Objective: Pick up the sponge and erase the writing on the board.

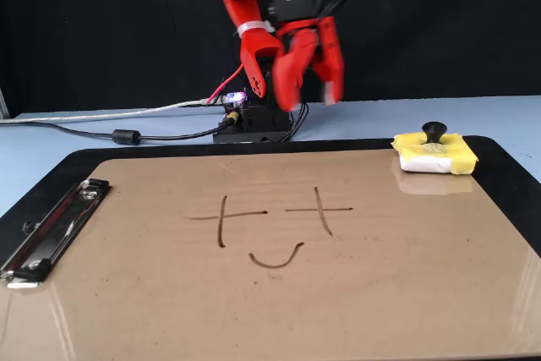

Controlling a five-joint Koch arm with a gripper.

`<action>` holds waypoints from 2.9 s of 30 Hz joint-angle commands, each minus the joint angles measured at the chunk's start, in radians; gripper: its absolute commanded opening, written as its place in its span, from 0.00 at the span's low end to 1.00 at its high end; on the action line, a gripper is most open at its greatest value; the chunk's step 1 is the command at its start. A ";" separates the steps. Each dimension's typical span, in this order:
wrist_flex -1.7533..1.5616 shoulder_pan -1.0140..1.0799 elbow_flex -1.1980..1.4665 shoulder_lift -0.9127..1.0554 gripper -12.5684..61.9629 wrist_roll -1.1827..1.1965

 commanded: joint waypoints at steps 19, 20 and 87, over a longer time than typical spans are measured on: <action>-1.654 -0.453 0.410 -0.531 0.62 -0.002; -1.667 -0.451 0.410 -0.551 0.62 -0.002; -1.480 0.862 0.150 -0.870 0.06 0.012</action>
